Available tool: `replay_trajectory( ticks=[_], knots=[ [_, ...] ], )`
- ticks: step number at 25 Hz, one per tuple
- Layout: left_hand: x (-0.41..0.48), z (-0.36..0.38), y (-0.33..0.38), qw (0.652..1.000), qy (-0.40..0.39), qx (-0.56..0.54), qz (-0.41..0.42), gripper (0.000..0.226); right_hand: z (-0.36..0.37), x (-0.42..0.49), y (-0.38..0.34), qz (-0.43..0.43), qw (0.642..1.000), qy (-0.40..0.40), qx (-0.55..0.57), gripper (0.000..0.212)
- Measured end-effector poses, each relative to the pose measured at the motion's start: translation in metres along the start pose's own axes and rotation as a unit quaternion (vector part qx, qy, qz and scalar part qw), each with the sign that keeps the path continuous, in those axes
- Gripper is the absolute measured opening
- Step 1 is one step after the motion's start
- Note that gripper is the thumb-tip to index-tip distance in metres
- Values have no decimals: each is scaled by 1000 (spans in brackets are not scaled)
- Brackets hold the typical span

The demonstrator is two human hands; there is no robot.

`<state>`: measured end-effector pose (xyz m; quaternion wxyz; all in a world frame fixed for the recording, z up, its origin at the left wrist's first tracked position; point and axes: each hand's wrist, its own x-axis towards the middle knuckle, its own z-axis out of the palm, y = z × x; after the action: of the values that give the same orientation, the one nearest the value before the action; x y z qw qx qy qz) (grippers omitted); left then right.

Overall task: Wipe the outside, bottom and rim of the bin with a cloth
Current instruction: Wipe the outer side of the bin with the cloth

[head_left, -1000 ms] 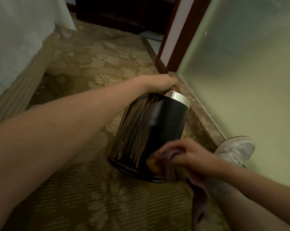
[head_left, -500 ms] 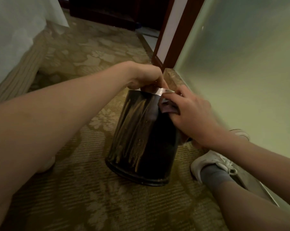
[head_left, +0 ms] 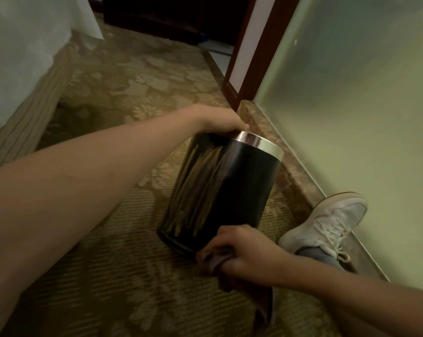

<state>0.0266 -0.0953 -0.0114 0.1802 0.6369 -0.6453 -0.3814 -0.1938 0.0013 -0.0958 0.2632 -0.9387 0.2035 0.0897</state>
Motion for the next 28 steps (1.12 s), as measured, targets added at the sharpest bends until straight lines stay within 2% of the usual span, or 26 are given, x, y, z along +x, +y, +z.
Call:
replay_trajectory(
  ticks=[1,2,3,4,5,6,7,9,11,13,15,19,21,23,25,27,28],
  knots=[
    [1,2,-1,1000,9,-10,3,29,-16,-1,2,22,992,13,123,37],
    [1,3,-2,999,18,-35,1,29,-34,0,5,40,975,69,208,37],
    [2,4,-3,997,24,-69,-7,29,-55,3,7,49,960,151,230,38],
    [3,5,-3,994,28,-109,-14,28,-75,6,10,49,950,244,187,37],
    [4,7,-3,988,33,-149,-20,27,-94,9,12,47,939,326,98,35],
    [5,8,-2,982,42,-185,-18,28,-109,14,13,49,926,375,-11,35],
    [7,9,-1,976,53,-212,-9,31,-121,20,13,55,911,391,-119,36],
    [7,9,2,970,68,-232,6,35,-127,33,12,71,889,366,-265,35],
    [5,9,3,975,62,-215,6,33,-117,42,7,83,875,339,-337,32],
    [5,11,0,979,55,-195,0,21,-99,42,1,95,877,326,-340,33],
    [6,13,-3,982,58,-178,6,11,-69,35,-1,75,900,292,-316,34],
    [6,12,-5,989,112,-92,42,15,6,12,-8,-26,942,163,-291,39],
    [6,10,-9,990,115,-64,49,21,21,8,-7,-30,953,117,-277,40],
    [6,9,-15,991,112,-31,60,36,11,9,0,-15,977,76,-199,37],
    [6,11,-19,988,134,-8,73,44,-8,3,9,10,1000,-2,30,33],
    [9,12,-22,984,155,-15,81,47,-30,-4,20,41,972,9,230,30],
    [10,12,-24,982,166,-27,80,48,-40,-7,26,51,962,36,265,29]
  ],
)
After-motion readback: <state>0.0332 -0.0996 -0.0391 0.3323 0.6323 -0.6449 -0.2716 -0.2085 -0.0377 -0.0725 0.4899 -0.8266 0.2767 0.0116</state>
